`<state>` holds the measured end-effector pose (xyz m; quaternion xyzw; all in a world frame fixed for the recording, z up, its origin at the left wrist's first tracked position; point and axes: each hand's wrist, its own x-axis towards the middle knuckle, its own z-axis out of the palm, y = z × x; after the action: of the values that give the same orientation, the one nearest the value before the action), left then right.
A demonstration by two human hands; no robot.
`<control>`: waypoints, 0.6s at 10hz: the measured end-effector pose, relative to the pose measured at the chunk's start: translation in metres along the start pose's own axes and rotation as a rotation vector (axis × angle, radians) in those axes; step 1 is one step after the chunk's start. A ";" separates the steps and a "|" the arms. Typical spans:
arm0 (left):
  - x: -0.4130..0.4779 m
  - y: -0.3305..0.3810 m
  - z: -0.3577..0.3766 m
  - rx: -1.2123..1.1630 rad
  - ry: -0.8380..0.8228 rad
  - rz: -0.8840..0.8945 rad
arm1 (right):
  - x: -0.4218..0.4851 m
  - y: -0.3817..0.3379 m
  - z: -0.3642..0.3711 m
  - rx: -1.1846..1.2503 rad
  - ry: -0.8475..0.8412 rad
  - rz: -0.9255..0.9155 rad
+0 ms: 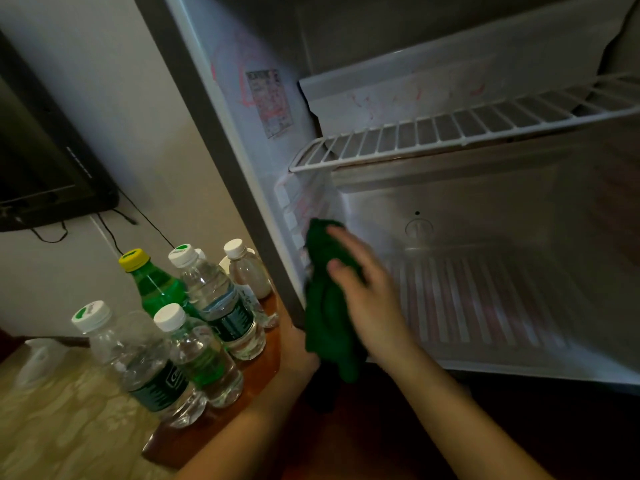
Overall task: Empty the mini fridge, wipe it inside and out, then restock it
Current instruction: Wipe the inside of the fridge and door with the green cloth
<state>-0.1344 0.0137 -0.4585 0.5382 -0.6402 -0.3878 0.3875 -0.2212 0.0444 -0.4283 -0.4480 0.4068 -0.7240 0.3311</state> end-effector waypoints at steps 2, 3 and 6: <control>0.031 -0.047 0.010 0.027 0.193 0.095 | 0.085 0.012 0.001 -0.294 0.192 -0.030; 0.031 -0.049 0.008 -0.037 0.159 0.046 | 0.065 0.016 0.008 -0.248 0.248 -0.047; 0.038 -0.062 0.011 0.038 0.198 0.136 | 0.055 0.021 0.007 -0.354 0.236 -0.238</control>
<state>-0.1248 -0.0310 -0.5166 0.5364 -0.6411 -0.2935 0.4638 -0.2335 -0.0134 -0.4238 -0.4563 0.5073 -0.7227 0.1100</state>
